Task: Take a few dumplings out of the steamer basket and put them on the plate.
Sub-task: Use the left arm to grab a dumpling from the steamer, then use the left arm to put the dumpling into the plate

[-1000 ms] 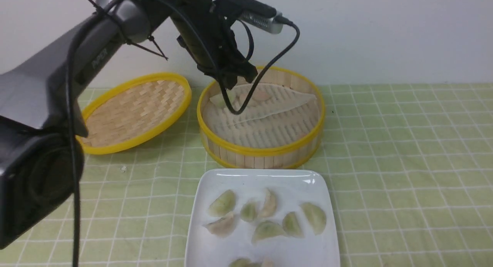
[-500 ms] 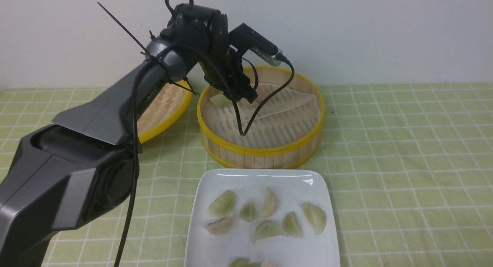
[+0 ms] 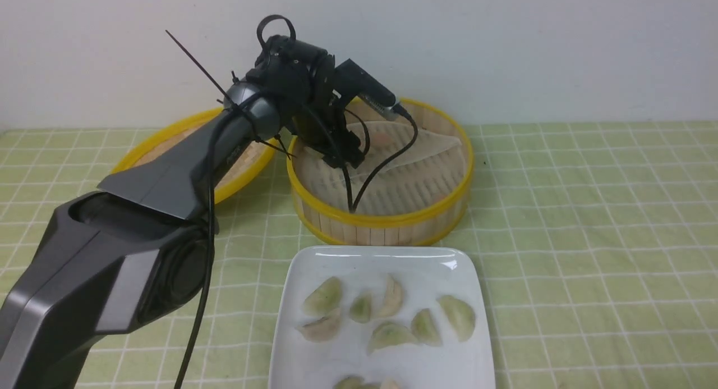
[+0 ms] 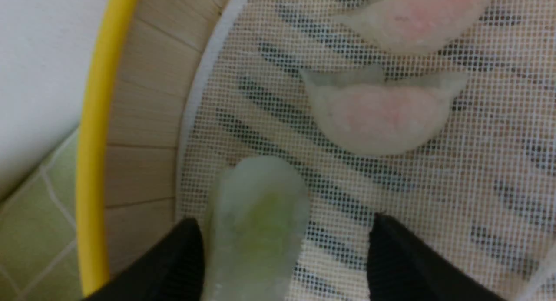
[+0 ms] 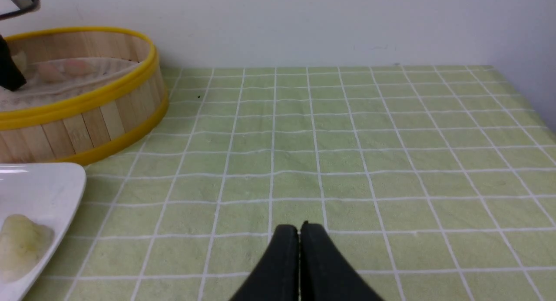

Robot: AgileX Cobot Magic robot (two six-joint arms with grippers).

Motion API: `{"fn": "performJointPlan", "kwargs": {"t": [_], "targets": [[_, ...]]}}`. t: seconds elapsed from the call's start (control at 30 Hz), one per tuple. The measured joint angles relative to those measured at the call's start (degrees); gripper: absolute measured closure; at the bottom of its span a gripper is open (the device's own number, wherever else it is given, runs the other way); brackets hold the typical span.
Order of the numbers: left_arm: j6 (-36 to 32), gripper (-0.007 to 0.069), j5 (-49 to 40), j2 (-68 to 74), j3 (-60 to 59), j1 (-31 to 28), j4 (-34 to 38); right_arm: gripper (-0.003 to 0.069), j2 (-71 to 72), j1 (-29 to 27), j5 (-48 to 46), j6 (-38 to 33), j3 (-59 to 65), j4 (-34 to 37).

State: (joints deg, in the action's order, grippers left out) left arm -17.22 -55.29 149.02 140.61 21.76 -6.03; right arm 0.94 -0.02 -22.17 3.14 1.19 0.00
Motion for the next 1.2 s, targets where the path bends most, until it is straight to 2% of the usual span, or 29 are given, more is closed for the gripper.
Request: {"fn": "performJointPlan", "kwargs": {"t": [0.1,0.17,0.23,0.3,0.37,0.5,0.77,0.97,1.03,1.13,1.17,1.2], "targets": [[2.5,0.0205,0.0,0.1,0.0,0.0,0.0,0.0662,0.0,0.0,0.0,0.0,0.0,0.0],[6.6,0.0245,-0.2,0.2,0.0,0.0,-0.2,0.0662,0.0,0.0,0.0,0.0,0.0,0.0],[9.2,0.0298,-0.7,0.2,0.0,0.0,-0.4,0.0662,0.0,0.0,0.0,0.0,0.0,0.0],[11.1,0.0396,-1.7,0.2,0.0,-0.1,-0.8,0.0662,0.0,0.0,0.0,0.0,0.0,0.0],[11.6,0.0440,-2.3,0.2,0.2,-0.2,-0.8,0.0662,0.0,0.0,0.0,0.0,0.0,0.0],[11.9,0.0442,-4.3,0.2,1.3,-0.2,-0.5,0.0662,0.0,0.0,0.0,0.0,0.0,0.0],[10.9,0.0442,-14.5,-2.7,7.9,-0.2,0.3,0.0662,0.0,0.0,0.0,0.0,0.0,0.0],[8.7,0.0442,-16.0,-8.3,11.0,-0.2,3.3,0.0662,0.0,0.0,0.0,0.0,0.0,0.0],[8.4,0.0442,-16.3,-10.3,10.6,-0.2,6.0,0.0662,0.0,0.0,0.0,0.0,0.0,0.0],[8.4,0.0442,-16.3,-17.4,3.5,0.5,12.0,0.0662,0.0,0.0,0.0,0.0,0.0,0.0],[8.4,0.0442,-16.3,-20.5,-1.5,1.1,13.1,0.0662,0.0,0.0,0.0,0.0,0.0,0.0],[8.4,0.0442,-16.3,-21.0,-1.5,1.2,13.1,0.0662,0.0,0.0,0.0,0.0,0.0,0.0]]}}
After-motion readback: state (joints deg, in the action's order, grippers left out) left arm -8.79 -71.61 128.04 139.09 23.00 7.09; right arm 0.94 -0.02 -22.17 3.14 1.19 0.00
